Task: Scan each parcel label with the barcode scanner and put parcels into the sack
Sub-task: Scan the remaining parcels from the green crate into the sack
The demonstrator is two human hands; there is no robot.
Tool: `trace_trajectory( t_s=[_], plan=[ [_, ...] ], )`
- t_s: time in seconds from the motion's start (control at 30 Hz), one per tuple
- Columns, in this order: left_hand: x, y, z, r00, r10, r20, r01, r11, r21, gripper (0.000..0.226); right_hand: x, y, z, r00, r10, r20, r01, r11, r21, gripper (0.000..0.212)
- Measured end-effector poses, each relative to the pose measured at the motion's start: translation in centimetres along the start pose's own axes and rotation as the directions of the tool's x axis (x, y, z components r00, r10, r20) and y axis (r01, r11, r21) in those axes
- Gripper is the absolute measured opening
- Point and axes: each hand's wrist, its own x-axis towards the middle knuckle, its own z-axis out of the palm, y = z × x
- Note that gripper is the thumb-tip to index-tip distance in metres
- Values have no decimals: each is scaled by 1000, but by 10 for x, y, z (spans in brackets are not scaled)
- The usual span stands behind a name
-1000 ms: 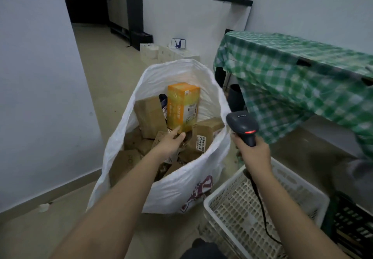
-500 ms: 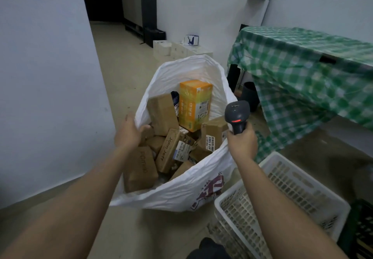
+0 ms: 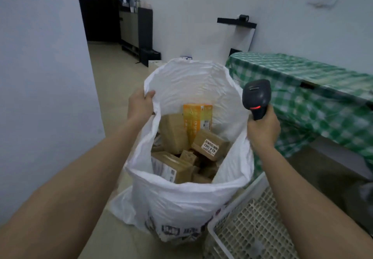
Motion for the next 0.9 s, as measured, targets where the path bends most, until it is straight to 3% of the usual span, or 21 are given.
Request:
trace_trajectory(
  t_s=[0.13,0.27,0.43,0.53,0.67,0.77,0.9],
  plan=[
    [-28,-12,3,976,-97,197,23,936,350,38,-25,42,-17,976,132,171,-109,985,-135,24],
    [-53,-13,-2,973,-97,210,-4,901,434,44,-43,58,-34,975,176,138,-164,982,-92,27],
    [-90,7,-8,965,-102,242,27,955,296,63,-53,53,-62,966,188,175,-188,982,-16,23],
    [-115,23,-8,979,-26,202,-26,967,255,54,-65,50,-84,963,203,179,-214,976,47,21],
    [-151,42,9,951,91,295,-124,988,95,42,-85,57,-126,958,220,185,-248,958,145,22],
    [-184,62,32,899,171,402,-185,983,-4,42,-103,70,-165,945,282,164,-312,929,201,23],
    [-240,94,76,760,275,589,-253,960,-122,35,-132,104,-221,922,370,113,-387,884,261,17]
  ],
)
